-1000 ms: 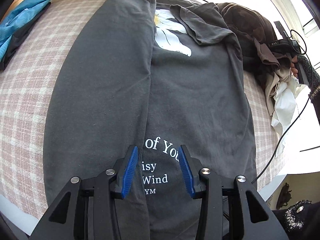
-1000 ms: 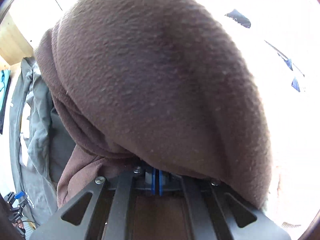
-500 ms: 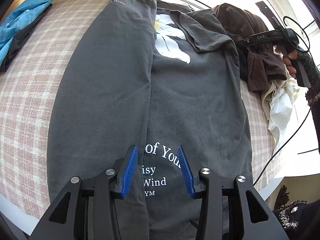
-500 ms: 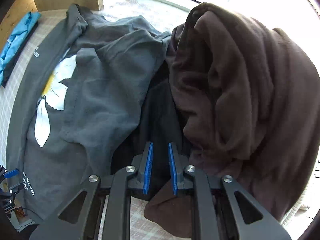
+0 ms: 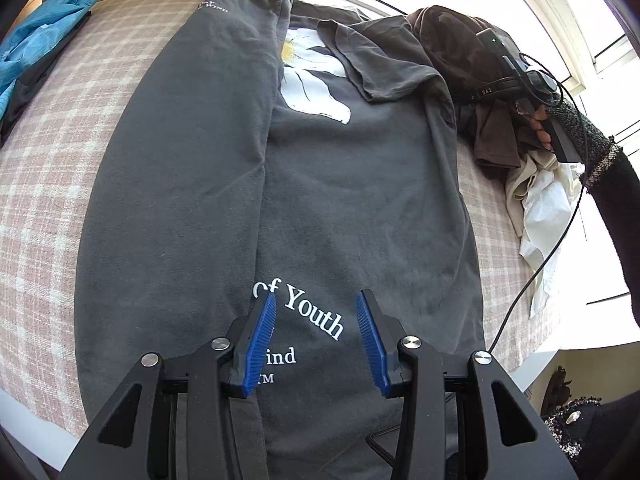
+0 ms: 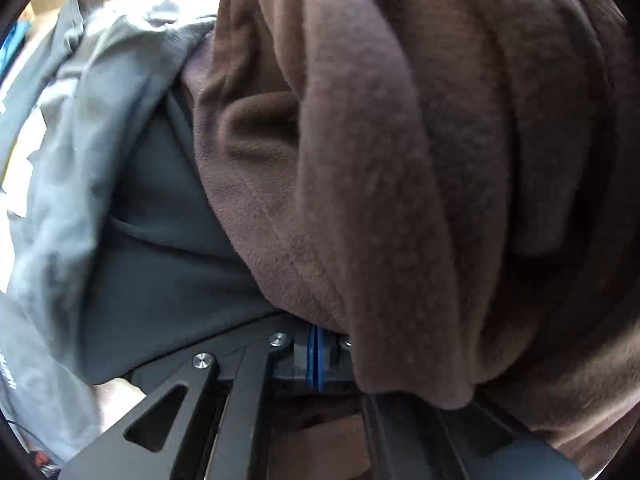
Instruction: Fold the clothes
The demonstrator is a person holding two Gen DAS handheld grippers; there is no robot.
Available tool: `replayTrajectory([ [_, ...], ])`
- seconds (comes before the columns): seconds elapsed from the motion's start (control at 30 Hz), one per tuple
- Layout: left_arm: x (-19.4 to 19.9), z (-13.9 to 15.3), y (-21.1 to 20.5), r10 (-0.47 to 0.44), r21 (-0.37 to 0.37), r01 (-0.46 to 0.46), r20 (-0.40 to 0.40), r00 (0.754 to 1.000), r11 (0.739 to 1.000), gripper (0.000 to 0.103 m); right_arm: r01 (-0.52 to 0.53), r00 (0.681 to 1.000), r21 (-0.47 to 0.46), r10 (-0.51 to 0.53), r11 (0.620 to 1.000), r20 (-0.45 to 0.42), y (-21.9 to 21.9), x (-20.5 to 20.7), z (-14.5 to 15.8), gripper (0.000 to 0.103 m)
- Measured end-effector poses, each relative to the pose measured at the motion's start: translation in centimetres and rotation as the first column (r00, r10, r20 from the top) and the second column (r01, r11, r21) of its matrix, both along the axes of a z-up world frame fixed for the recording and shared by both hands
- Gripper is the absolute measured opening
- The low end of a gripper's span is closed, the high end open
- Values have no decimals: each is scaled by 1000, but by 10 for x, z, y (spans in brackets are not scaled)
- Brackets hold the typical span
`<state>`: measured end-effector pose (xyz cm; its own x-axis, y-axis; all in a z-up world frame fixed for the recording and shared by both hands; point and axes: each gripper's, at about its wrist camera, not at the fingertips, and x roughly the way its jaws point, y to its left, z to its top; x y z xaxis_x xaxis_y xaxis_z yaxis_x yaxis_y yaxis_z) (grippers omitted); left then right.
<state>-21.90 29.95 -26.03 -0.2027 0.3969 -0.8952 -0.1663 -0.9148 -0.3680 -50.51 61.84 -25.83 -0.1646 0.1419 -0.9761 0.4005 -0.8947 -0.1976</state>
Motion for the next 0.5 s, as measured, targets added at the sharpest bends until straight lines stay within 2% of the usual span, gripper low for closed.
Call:
replayTrajectory([
  [0.1,12,1,16,-58,22,57,4,998,998,40,33,999,-72,-33,997,0,3,11,13,0],
  [0.17,22,1,25,-95,30,94,9,995,995,40,10,1000,-86,-12,996,-23,-8,42,32,11],
  [0.2,28,0,30,-113,33,113,11,994,993,40,-3,999,-91,0,996,-35,-13,59,42,24],
  [0.23,34,-1,34,-132,37,132,15,991,991,40,-29,999,-110,24,993,-48,-19,80,52,44],
  [0.27,40,-1,39,-153,42,152,17,988,987,40,-60,997,-134,52,989,-62,-24,102,62,51],
  [0.37,60,1,59,-241,64,240,7,970,969,40,-91,995,-238,80,967,-55,-26,166,87,53],
  [0.5,90,14,83,-357,44,359,-47,933,932,40,-19,997,-385,-12,923,-80,5,236,129,53],
])
